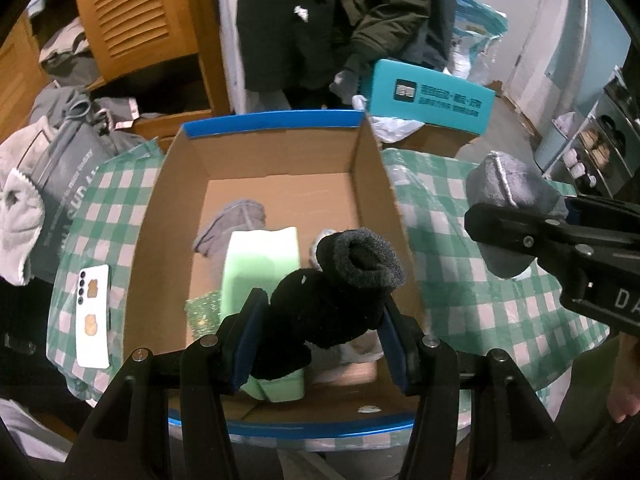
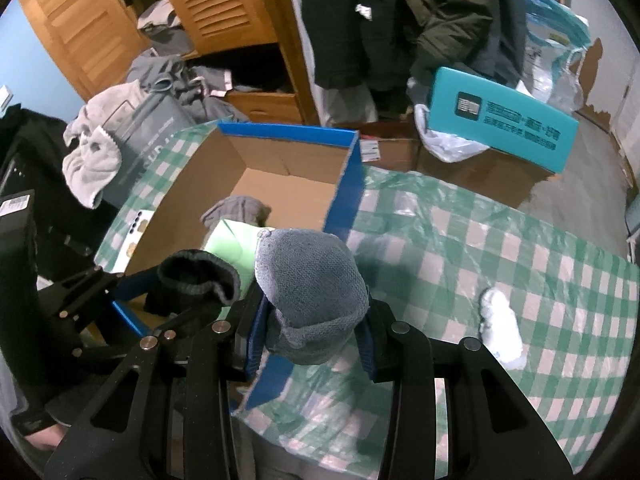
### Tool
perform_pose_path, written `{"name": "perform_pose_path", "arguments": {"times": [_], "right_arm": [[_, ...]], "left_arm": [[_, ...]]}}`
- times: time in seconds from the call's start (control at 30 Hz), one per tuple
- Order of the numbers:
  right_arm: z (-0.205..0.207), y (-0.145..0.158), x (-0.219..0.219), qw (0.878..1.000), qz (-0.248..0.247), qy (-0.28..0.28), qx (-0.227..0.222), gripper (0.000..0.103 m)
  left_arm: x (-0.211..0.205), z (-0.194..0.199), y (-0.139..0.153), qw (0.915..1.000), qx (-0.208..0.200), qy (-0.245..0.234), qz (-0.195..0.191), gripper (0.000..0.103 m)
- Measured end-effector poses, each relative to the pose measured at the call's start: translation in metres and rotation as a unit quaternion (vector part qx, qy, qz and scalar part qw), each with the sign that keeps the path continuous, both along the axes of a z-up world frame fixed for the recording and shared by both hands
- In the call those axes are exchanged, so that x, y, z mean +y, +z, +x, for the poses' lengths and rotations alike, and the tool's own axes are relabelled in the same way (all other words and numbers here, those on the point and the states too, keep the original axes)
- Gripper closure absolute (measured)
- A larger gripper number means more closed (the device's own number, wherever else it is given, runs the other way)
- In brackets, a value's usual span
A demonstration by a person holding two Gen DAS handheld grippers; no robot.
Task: Organize soft objects
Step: 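Lower the beanie and glove into the box and open both tools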
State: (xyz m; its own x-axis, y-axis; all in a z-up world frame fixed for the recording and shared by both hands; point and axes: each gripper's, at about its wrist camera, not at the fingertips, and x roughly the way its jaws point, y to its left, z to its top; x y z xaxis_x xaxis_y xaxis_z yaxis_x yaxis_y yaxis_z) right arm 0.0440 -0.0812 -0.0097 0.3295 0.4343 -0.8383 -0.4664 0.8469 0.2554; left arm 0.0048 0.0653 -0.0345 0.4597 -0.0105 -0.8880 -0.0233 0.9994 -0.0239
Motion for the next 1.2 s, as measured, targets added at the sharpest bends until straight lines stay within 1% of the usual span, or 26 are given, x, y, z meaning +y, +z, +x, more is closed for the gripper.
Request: {"name": "perform_pose_path", "arguments": {"times": [0.5,0.77,0.8,0.93,1.03,1.07,1.1,1.13,1.17,1.2], "right_arm": [[0.002,-0.009,0.047,0.999,-0.010,0.032,0.013,0.065],[0.004,-0.015,0.058,0.999,-0.011,0.041,0.022,0.065],[0.004,-0.017,0.058,0.999,-0.010,0.042,0.025,0.063],[0.006,-0.025,0.057,0.999,-0.009,0.038,0.038,0.063],[0.009,-0.029,0.055,0.999,-0.009,0.031,0.044,0.061],[0.009,-0.029,0.055,0.999,-0.009,0.030,0.045,0.060],[0.009,-0.030,0.055,0.998,-0.010,0.029,0.046,0.057],[0.009,-0.031,0.055,0.998,-0.009,0.028,0.047,0.055],[0.009,-0.031,0.055,0.999,-0.007,0.026,0.047,0.049],[0.009,-0.030,0.054,0.999,-0.006,0.024,0.046,0.045]], "left_arm": [[0.041,-0.002,-0.016,0.9989,0.018,0.043,-0.002,0.048],[0.052,-0.001,-0.024,0.9977,0.032,0.060,-0.005,0.047],[0.053,-0.001,-0.024,0.9975,0.034,0.062,-0.003,0.047],[0.052,-0.001,-0.027,0.9971,0.042,0.063,0.004,0.044],[0.050,-0.002,-0.027,0.9972,0.044,0.060,0.005,0.043],[0.050,-0.002,-0.026,0.9972,0.044,0.060,0.006,0.041],[0.049,-0.002,-0.026,0.9972,0.045,0.059,0.008,0.036],[0.048,-0.002,-0.025,0.9973,0.043,0.058,0.011,0.033],[0.047,-0.002,-0.025,0.9974,0.041,0.058,0.012,0.032],[0.047,-0.002,-0.024,0.9974,0.040,0.058,0.013,0.032]]}}
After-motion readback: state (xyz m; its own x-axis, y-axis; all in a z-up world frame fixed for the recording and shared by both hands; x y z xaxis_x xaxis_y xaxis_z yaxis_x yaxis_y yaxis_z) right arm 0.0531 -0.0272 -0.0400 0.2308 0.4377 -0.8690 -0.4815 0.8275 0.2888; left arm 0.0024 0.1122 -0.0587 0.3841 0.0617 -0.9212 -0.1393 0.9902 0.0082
